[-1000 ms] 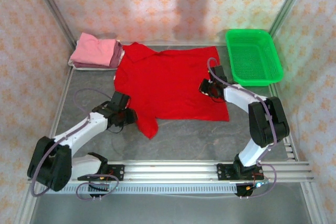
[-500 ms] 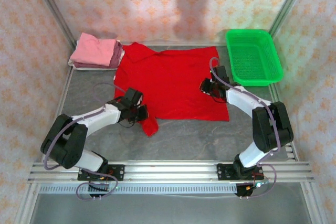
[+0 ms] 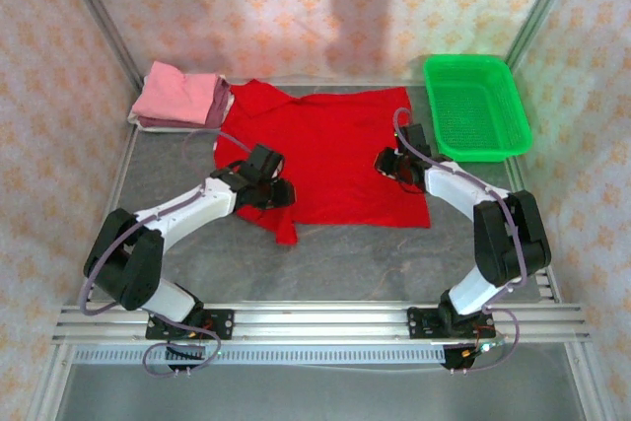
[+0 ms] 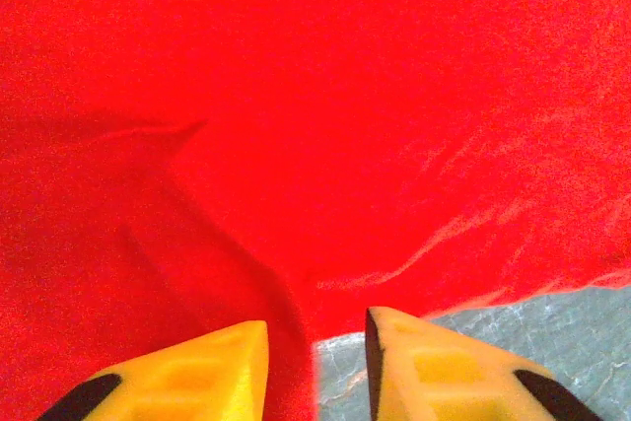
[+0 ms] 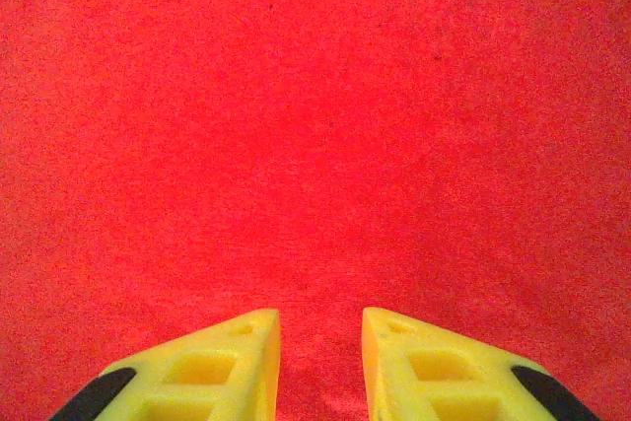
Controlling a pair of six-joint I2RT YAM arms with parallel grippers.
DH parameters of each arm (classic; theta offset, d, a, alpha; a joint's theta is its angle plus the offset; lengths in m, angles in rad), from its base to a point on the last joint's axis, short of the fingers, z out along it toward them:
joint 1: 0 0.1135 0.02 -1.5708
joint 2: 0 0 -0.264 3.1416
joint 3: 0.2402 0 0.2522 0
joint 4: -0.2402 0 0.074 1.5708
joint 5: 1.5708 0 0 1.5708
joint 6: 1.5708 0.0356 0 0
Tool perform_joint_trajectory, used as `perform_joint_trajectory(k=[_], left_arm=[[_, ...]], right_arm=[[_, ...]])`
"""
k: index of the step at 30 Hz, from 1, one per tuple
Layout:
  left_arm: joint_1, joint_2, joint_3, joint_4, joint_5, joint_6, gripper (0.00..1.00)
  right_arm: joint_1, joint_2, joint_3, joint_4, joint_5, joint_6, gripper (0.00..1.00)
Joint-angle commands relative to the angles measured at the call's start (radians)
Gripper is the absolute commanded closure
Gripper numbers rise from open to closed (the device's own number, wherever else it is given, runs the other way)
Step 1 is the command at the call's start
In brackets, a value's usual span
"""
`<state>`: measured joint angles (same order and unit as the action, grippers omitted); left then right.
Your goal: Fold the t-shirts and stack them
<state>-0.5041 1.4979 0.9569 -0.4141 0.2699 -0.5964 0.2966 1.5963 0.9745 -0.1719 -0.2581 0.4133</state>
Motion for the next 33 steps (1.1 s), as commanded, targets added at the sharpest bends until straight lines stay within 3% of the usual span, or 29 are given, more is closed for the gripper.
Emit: perform_joint_trajectory(k=[1, 6, 10, 17, 25, 33], left_arm=[[-0.002, 0.010, 0.047, 0.010, 0.023, 0.018, 0.67], [-0.001, -0.015, 0.005, 0.105, 0.063, 0.000, 0.76], [0.038, -0.040, -0.047, 0.050, 0.024, -0.030, 0.75], [0.148, -0.069, -0.192, 0.146, 0.046, -0.062, 0.71], [0.156, 0.053, -0.166, 0.179, 0.078, -0.039, 0.70], [0.156, 0.028, -0.178, 0.147, 0.026, -0.024, 0.67]], right_arm=[[0.002, 0.013, 0.018, -0.027, 0.016, -0.022, 0.71], [0.000, 0.021, 0.021, -0.029, 0.016, -0.025, 0.71], [0.001, 0.026, 0.017, -0.026, 0.012, -0.028, 0.71], [0.001, 0.043, 0.021, -0.023, -0.005, -0.029, 0.71], [0.001, 0.021, 0.008, -0.025, 0.006, -0.028, 0.70], [0.000, 0.007, 0.002, -0.036, 0.019, -0.036, 0.70]])
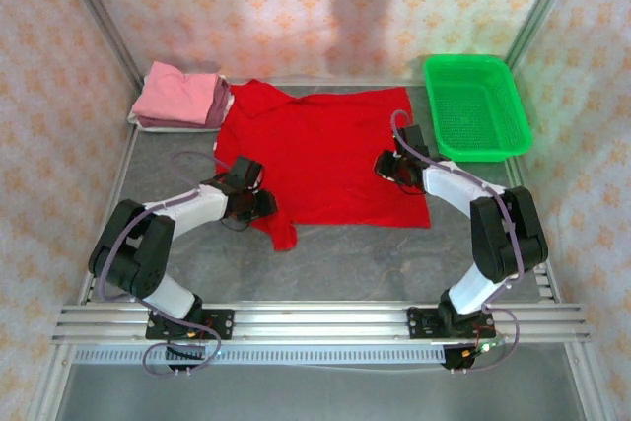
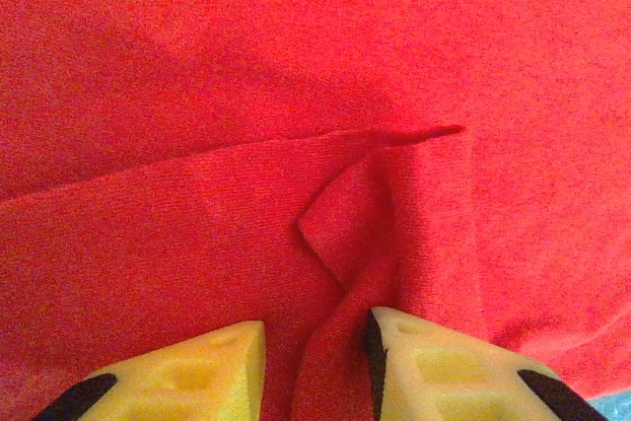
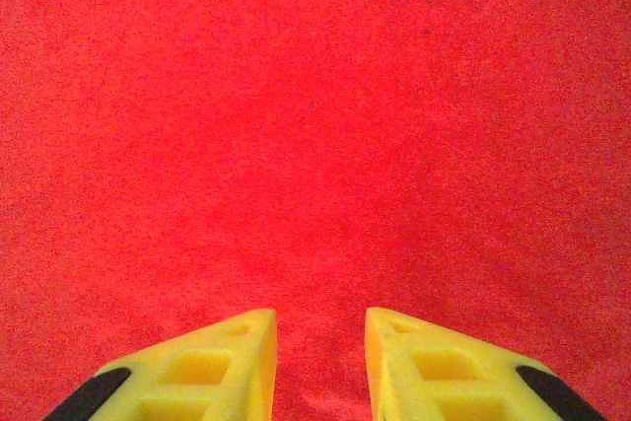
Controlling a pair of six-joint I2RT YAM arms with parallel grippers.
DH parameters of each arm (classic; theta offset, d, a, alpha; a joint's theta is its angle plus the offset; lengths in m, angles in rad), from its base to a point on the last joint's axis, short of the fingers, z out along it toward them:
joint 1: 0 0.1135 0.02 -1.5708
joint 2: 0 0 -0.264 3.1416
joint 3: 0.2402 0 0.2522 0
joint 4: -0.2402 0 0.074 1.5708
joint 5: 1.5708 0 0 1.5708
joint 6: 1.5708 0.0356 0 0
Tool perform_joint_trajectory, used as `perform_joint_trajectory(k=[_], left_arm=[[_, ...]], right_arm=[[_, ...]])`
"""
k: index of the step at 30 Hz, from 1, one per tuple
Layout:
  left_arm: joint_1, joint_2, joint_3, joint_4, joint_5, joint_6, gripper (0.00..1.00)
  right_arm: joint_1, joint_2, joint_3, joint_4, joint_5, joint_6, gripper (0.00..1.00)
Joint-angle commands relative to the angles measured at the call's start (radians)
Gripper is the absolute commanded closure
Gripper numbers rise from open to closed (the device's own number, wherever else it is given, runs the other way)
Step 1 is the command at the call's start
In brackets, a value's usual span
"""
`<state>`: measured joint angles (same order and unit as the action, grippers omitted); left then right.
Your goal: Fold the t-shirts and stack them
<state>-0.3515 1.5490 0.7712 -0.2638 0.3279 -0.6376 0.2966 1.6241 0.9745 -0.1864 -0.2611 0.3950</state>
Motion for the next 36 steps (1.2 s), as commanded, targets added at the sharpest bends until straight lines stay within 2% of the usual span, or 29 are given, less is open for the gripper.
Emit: perform_joint_trajectory(k=[1, 5, 13, 18, 28, 36], left_arm=[[0.002, -0.015, 0.009, 0.008, -0.023, 0.018, 0.67], [-0.011, 0.029, 0.027, 0.034, 0.007, 0.028, 0.69], [-0.034, 0.035, 0.049, 0.020, -0.016, 0.023, 0.93], [-0.034, -0.050, 0.045, -0.054, -0.068, 0.018, 0.99], [-0.027, -0.348, -0.072, -0.256, -0.174, -0.044, 1.00], [-0.026, -0.546, -0.194, -0.350, -0.124, -0.116, 1.00]], right_arm=[[0.000, -0.021, 0.003, -0.022, 0.022, -0.018, 0.70], [0.000, -0.021, 0.004, -0.023, 0.020, -0.018, 0.70], [0.001, -0.049, -0.008, -0.040, 0.042, -0.022, 0.70], [-0.010, -0.099, -0.039, -0.047, 0.057, -0.005, 0.70], [-0.115, -0.248, -0.224, -0.033, 0.056, 0.104, 0.70], [-0.147, -0.266, -0.279, -0.061, 0.048, 0.094, 0.67]])
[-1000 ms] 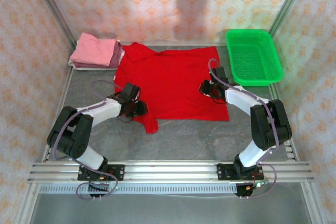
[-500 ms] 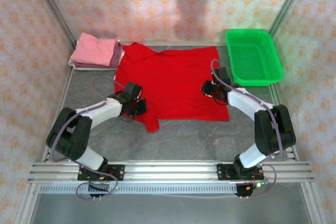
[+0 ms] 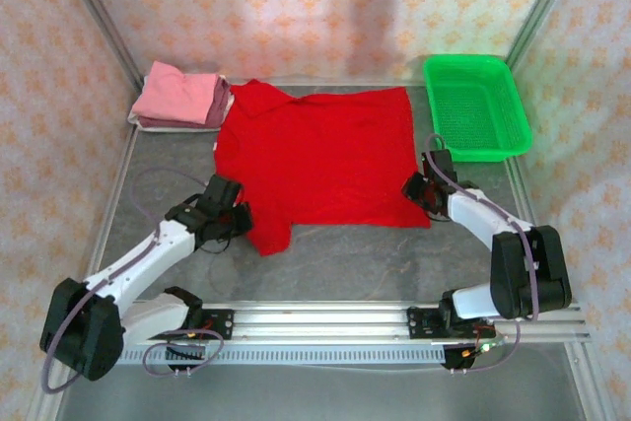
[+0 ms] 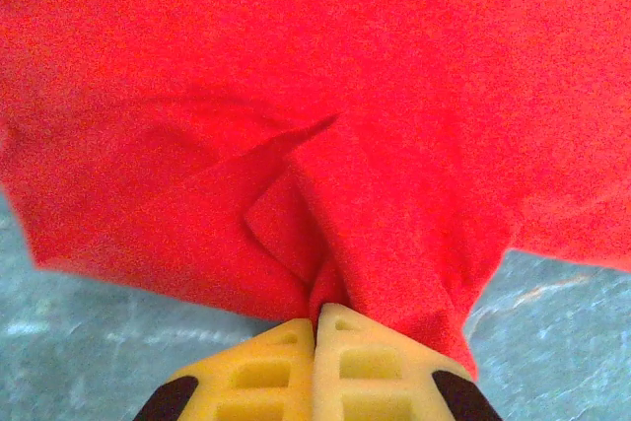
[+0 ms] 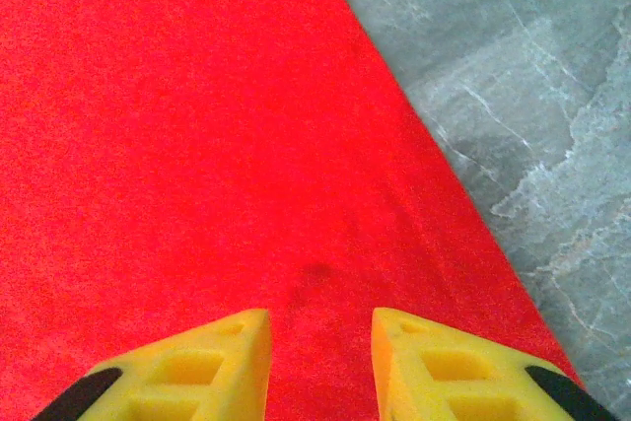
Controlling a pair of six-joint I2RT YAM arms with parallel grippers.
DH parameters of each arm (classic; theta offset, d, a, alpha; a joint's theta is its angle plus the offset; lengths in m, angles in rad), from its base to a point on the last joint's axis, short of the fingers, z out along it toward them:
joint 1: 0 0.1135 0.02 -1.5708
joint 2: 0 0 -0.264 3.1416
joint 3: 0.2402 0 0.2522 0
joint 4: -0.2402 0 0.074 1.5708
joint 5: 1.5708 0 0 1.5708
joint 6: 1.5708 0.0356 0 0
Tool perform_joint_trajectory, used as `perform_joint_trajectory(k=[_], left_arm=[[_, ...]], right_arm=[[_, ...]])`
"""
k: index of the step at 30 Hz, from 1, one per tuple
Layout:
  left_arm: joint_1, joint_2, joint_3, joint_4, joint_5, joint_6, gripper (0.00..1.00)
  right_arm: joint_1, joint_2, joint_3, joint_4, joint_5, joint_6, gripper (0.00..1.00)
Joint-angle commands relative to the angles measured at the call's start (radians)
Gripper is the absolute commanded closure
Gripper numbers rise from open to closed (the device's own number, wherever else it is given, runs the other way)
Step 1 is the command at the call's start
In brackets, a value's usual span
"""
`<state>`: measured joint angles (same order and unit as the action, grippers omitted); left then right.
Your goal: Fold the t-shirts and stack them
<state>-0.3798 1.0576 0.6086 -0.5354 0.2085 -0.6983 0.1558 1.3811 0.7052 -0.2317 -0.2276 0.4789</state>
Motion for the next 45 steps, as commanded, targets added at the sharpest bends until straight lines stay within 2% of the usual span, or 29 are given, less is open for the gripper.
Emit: perform_joint_trajectory(k=[1, 6, 7, 8, 10, 11, 12, 13, 16, 18, 21, 23, 25, 28, 34, 36, 40, 45], left_arm=[[0.002, -0.090, -0.055, -0.091, 0.005, -0.082, 1.00], [0.002, -0.301, -0.122, -0.196, 0.015, -0.205, 1.00], [0.001, -0.346, -0.128, -0.213, 0.025, -0.227, 0.98], [0.001, -0.380, -0.135, -0.229, 0.036, -0.248, 0.90], [-0.006, -0.457, -0.165, -0.240, 0.083, -0.293, 0.86], [-0.012, -0.488, -0.178, -0.252, 0.096, -0.314, 0.81], [-0.022, -0.525, -0.193, -0.276, 0.103, -0.336, 0.82], [-0.033, -0.559, -0.205, -0.298, 0.107, -0.352, 0.91], [-0.046, -0.640, -0.228, -0.345, 0.084, -0.379, 0.92], [-0.047, -0.662, -0.252, -0.307, 0.082, -0.395, 0.96], [-0.049, -0.639, -0.295, -0.231, 0.086, -0.410, 0.99], [-0.049, -0.610, -0.298, -0.215, 0.068, -0.395, 0.96], [-0.050, -0.598, -0.286, -0.212, 0.032, -0.386, 0.66], [-0.050, -0.603, -0.294, -0.224, 0.022, -0.415, 0.66], [-0.048, -0.665, -0.314, -0.359, -0.054, -0.486, 0.64], [-0.048, -0.665, -0.317, -0.361, -0.072, -0.487, 0.61], [-0.047, -0.561, -0.271, -0.352, -0.152, -0.427, 0.59], [-0.040, -0.378, -0.247, -0.218, -0.130, -0.357, 0.60]], right_arm=[[-0.007, -0.024, -0.009, -0.017, 0.016, 0.010, 0.67], [-0.012, -0.019, -0.007, -0.010, 0.024, 0.008, 0.66], [-0.012, -0.013, -0.003, -0.020, 0.021, 0.006, 0.66], [-0.012, -0.011, -0.001, -0.029, 0.020, 0.006, 0.66], [-0.014, -0.014, -0.008, -0.040, 0.028, 0.010, 0.66], [-0.015, -0.015, -0.013, -0.043, 0.033, 0.012, 0.66], [-0.017, -0.016, -0.018, -0.049, 0.036, 0.013, 0.66], [-0.022, -0.020, -0.022, -0.054, 0.034, 0.014, 0.66], [-0.027, -0.038, -0.041, -0.042, 0.037, 0.017, 0.66], [-0.029, -0.046, -0.051, -0.027, 0.035, 0.021, 0.66], [-0.029, -0.047, -0.055, -0.012, 0.018, 0.023, 0.65], [-0.029, -0.052, -0.055, -0.006, 0.006, 0.025, 0.65], [-0.029, -0.058, -0.056, -0.001, 0.003, 0.023, 0.65], [-0.029, -0.070, -0.053, -0.011, 0.009, 0.014, 0.65], [-0.029, -0.080, -0.055, -0.004, 0.017, 0.008, 0.64], [-0.029, -0.075, -0.055, 0.008, 0.009, 0.010, 0.64], [-0.029, -0.058, -0.050, 0.016, 0.000, 0.010, 0.64], [-0.029, -0.056, -0.047, 0.029, -0.009, 0.011, 0.64]])
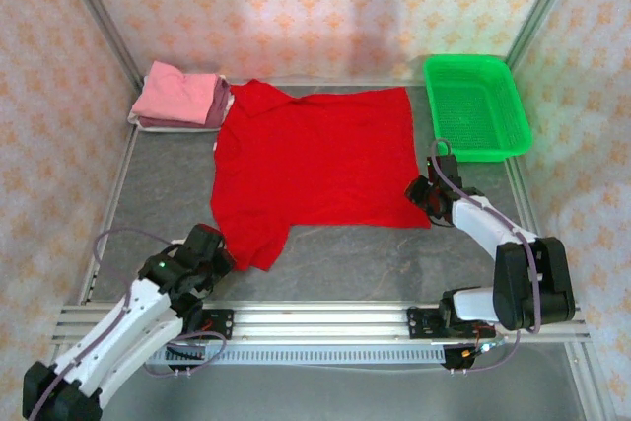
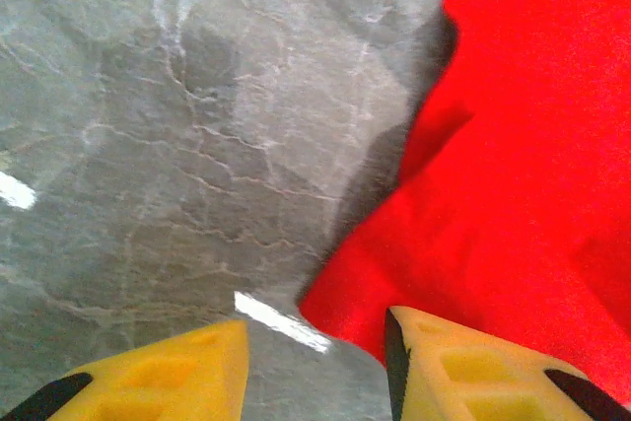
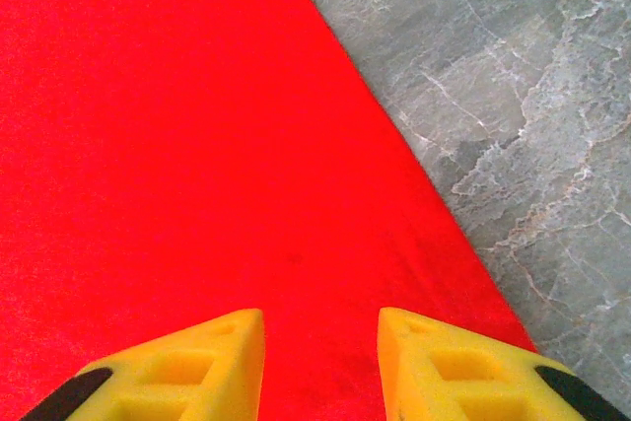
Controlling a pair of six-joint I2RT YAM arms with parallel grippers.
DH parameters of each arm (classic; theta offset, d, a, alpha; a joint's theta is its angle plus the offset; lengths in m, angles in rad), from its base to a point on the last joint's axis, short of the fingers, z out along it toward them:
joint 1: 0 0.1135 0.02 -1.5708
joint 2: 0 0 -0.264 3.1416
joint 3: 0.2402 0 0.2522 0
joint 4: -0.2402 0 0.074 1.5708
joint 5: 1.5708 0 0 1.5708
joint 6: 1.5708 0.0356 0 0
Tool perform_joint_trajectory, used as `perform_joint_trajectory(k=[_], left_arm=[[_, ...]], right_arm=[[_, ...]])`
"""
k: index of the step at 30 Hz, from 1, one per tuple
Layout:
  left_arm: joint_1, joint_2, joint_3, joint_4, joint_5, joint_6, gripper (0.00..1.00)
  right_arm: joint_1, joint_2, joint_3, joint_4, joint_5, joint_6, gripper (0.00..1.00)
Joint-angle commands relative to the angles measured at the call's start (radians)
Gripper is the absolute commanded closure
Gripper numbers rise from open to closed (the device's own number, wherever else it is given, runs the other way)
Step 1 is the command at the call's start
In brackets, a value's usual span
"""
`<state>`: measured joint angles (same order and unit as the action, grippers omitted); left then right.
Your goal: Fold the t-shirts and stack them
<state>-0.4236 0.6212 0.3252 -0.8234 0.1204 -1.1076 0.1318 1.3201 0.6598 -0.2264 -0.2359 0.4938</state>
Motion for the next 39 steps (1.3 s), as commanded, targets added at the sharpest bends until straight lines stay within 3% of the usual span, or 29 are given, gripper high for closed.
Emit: perform_joint_trajectory(k=[1, 10, 26, 35, 39], left_arm=[[0.005, 0.081, 0.041, 0.086, -0.040, 0.062, 0.60], [0.015, 0.141, 0.039, 0.189, -0.041, 0.111, 0.61], [0.020, 0.238, 0.041, 0.181, -0.030, 0.127, 0.65], [0.025, 0.261, 0.034, 0.198, -0.053, 0.158, 0.98], [0.026, 0.235, 0.065, 0.154, -0.080, 0.188, 1.00]], right_arm=[[-0.004, 0.005, -0.002, 0.022, -0.001, -0.006, 0.64], [-0.005, 0.002, -0.026, 0.039, -0.004, 0.002, 0.64], [-0.004, 0.017, -0.020, 0.048, -0.016, 0.007, 0.64], [-0.004, -0.013, -0.020, 0.024, 0.001, 0.008, 0.64], [-0.016, -0.045, -0.021, -0.020, 0.020, 0.009, 0.63]])
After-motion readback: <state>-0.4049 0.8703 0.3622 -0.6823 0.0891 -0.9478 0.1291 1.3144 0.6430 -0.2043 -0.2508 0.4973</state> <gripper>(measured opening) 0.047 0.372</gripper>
